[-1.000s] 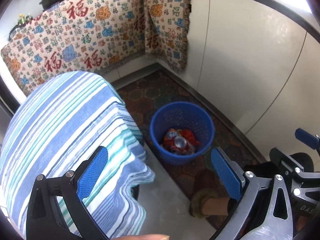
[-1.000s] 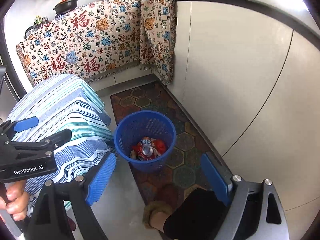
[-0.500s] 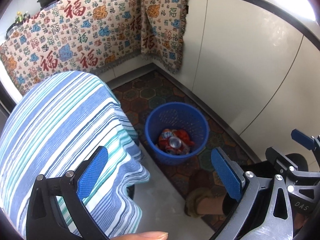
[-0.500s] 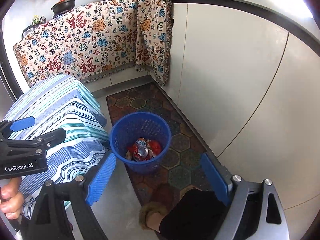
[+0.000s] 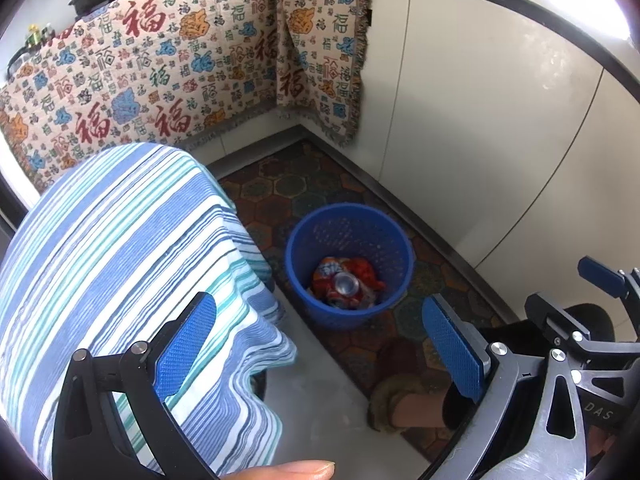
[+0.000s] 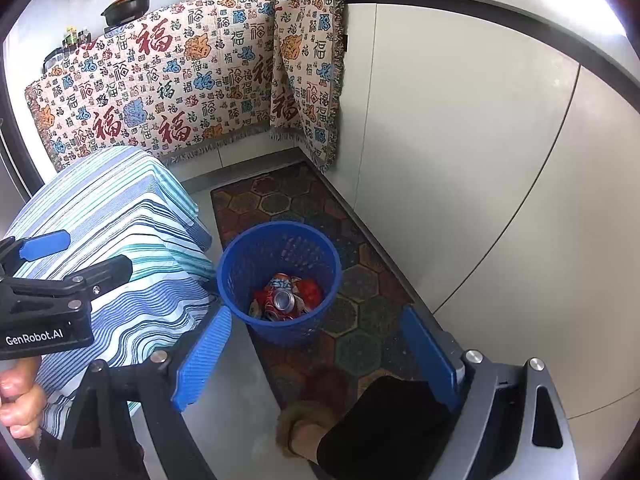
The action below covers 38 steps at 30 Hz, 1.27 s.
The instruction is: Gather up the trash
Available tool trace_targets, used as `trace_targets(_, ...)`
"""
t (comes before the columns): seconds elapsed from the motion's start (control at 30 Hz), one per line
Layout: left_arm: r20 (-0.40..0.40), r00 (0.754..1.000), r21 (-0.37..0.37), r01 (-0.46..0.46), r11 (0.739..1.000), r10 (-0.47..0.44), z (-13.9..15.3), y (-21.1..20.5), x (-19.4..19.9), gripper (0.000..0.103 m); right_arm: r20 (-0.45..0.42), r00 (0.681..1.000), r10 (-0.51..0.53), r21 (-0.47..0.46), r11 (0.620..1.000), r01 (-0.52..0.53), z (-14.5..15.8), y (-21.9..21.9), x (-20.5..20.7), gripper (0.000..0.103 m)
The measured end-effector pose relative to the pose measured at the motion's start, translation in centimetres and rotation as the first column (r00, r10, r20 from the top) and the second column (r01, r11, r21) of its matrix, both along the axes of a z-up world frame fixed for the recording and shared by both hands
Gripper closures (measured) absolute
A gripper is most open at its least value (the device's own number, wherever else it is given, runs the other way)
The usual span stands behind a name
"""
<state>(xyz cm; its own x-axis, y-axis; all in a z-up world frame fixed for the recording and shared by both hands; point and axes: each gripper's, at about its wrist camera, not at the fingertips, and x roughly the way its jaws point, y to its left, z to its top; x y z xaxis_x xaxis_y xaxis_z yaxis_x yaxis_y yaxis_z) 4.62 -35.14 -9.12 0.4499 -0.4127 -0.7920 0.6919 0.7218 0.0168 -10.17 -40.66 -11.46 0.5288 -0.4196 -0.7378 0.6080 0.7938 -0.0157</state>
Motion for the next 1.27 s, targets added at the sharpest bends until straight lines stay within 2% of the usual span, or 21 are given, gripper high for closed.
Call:
trace_targets(1.1, -0.018, 0.999, -0.004, 0.029, 1.0, -0.029, -0.3, 0.3, -0.4, 0.001, -0.017, 1.0, -0.003, 0.006, 1.0, 0.003, -0.5, -0.3, -0.2, 0.014)
trace_targets(1.27, 0.015, 0.999, -0.013, 0.043, 0.999, -0.043, -0.1, 0.4, -0.9, 0.001, -0.022, 1.0, -0.011, 0.013, 1.0, 0.012, -0.8, -0.4, -0.2, 0.014)
